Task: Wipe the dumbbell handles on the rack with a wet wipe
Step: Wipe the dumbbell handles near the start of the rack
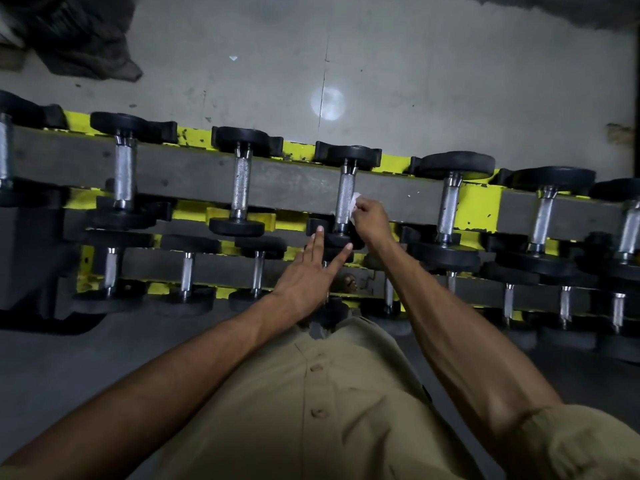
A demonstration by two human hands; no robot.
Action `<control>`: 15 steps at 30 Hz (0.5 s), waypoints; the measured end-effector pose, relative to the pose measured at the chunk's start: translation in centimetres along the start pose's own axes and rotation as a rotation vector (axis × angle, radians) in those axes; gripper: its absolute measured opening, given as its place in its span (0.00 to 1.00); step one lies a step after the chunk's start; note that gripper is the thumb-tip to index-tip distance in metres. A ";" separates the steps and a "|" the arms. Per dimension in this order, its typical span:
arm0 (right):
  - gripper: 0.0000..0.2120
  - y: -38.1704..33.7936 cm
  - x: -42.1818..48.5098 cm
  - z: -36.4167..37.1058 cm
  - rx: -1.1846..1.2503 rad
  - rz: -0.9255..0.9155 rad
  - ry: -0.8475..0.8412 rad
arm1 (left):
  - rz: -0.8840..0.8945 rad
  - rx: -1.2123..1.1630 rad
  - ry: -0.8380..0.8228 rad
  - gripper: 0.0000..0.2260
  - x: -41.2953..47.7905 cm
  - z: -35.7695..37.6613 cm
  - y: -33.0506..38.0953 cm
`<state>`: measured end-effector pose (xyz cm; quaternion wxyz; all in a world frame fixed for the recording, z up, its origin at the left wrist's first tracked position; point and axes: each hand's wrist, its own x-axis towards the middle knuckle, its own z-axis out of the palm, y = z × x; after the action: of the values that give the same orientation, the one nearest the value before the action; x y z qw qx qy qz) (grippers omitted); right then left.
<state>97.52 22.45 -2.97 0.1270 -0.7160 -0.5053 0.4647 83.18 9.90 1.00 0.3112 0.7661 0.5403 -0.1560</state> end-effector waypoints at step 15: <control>0.10 2.1 -2.6 -11.6 -0.353 -0.422 0.198 | 0.173 0.038 0.188 0.40 2.1 -2.2 5.8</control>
<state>107.83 22.69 3.26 0.1428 -0.6480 -0.7011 0.2609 89.06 11.59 3.27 0.2566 0.8269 0.4959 -0.0663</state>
